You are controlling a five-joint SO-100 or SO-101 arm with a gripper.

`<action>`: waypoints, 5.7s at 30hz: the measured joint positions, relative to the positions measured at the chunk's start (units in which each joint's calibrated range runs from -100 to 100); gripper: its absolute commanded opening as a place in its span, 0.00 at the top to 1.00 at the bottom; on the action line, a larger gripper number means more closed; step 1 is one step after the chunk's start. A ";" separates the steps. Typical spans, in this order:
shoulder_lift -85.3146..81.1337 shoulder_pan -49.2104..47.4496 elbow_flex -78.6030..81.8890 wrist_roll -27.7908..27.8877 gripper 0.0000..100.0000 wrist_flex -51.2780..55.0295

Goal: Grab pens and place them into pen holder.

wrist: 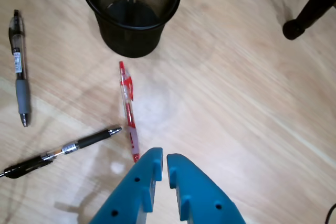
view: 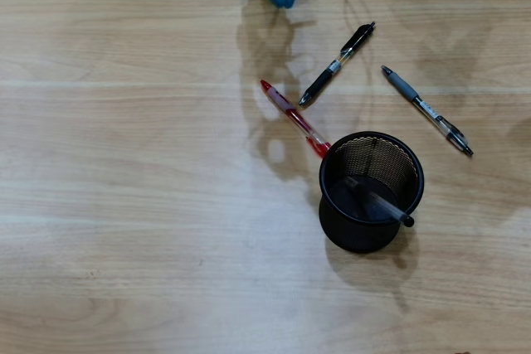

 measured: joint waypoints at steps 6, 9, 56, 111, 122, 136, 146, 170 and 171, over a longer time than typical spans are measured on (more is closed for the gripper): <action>-0.25 -0.19 0.00 2.29 0.98 0.52; -0.25 -0.38 0.00 2.29 0.98 0.52; 24.72 -5.72 13.58 -2.81 0.80 -11.48; 30.76 -1.14 32.30 -1.09 0.83 -21.41; 31.27 -0.67 32.39 -0.83 0.98 -22.01; 25.15 3.72 33.90 -0.83 0.98 -20.20; 7.05 6.29 28.22 -0.83 0.98 -8.29; 4.25 -7.43 8.87 -8.27 0.98 -27.19; 5.52 -8.10 8.87 -8.84 0.98 -30.30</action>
